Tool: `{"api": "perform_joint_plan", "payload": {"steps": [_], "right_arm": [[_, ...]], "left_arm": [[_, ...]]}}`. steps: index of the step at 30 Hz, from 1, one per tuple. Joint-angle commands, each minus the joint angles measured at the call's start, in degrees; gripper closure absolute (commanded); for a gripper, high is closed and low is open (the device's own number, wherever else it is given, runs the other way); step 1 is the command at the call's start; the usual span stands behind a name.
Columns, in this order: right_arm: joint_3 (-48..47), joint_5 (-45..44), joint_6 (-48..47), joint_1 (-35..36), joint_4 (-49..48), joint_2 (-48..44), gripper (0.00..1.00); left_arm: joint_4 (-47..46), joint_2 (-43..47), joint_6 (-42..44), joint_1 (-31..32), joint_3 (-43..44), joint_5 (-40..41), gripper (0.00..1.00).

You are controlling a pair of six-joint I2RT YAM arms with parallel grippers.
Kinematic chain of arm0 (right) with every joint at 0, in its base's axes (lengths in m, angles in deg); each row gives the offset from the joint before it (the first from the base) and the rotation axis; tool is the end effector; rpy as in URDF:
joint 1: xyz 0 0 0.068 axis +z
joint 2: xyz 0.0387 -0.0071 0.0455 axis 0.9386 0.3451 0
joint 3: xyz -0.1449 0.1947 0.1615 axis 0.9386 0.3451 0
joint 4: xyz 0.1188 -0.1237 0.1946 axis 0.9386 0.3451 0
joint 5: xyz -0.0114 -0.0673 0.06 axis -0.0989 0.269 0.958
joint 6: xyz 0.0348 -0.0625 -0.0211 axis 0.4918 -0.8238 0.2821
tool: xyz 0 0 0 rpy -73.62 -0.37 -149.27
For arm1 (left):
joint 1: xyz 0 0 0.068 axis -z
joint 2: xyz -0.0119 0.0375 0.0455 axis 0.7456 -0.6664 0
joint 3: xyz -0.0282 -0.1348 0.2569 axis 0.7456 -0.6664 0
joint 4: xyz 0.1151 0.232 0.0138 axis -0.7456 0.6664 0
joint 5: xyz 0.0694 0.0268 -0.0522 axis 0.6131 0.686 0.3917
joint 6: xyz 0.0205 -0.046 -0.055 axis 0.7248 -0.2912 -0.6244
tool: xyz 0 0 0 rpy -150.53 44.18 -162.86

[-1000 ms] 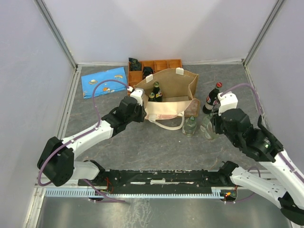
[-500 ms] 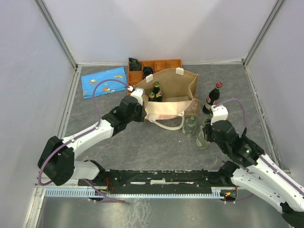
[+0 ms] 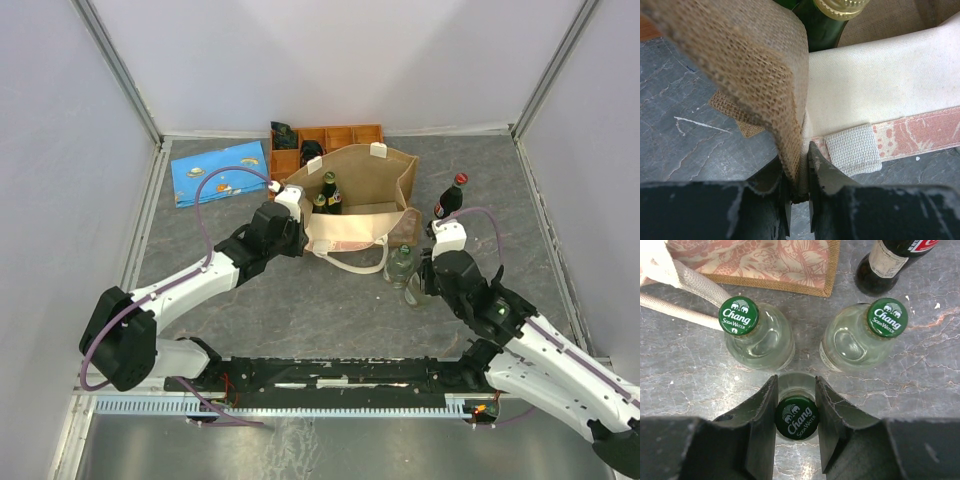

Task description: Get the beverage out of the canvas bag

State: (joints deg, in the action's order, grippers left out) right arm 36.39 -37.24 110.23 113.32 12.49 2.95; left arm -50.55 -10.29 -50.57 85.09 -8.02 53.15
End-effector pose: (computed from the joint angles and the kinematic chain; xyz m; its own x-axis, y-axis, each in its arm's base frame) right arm 0.1261 0.0804 0.2630 -0.5186 -0.0147 -0.8549 -0.1544 0.9850 0.0767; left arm 0.2453 -0.1760 0.2447 -0.5936 0.0710 -0.8016 0.3680 0.9098 -0.1919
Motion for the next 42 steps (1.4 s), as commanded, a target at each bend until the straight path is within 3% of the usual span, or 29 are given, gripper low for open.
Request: {"api": "perform_joint_plan", "payload": {"steps": [1,12,17,21,25,42], "right_arm": [[-1.5,-1.4,0.0,0.4,-9.5,0.8,1.0],[-2.3,-2.1,0.4,0.4,-5.2,3.0,0.99],[-2.7,-2.8,1.3,0.4,-2.8,2.6,0.8],[-3.9,-3.3,1.5,0.4,-0.3,2.6,0.5],[-5.4,-3.8,1.3,0.4,1.3,2.0,0.36],[-22.3,-6.2,-3.0,0.5,5.2,6.5,0.31]], "left_arm": [[2.6,0.5,-1.2,0.0,0.0,2.1,0.97],[1.1,-0.2,-1.7,-0.1,-0.6,1.3,0.97],[1.2,-0.6,-1.4,-0.1,-0.8,1.0,0.97],[1.1,-1.1,-1.1,0.0,-0.5,0.8,0.97],[0.5,-1.6,-0.9,-0.1,-0.3,0.5,0.97],[0.5,-1.3,-0.2,0.0,-0.7,0.2,0.97]]}}
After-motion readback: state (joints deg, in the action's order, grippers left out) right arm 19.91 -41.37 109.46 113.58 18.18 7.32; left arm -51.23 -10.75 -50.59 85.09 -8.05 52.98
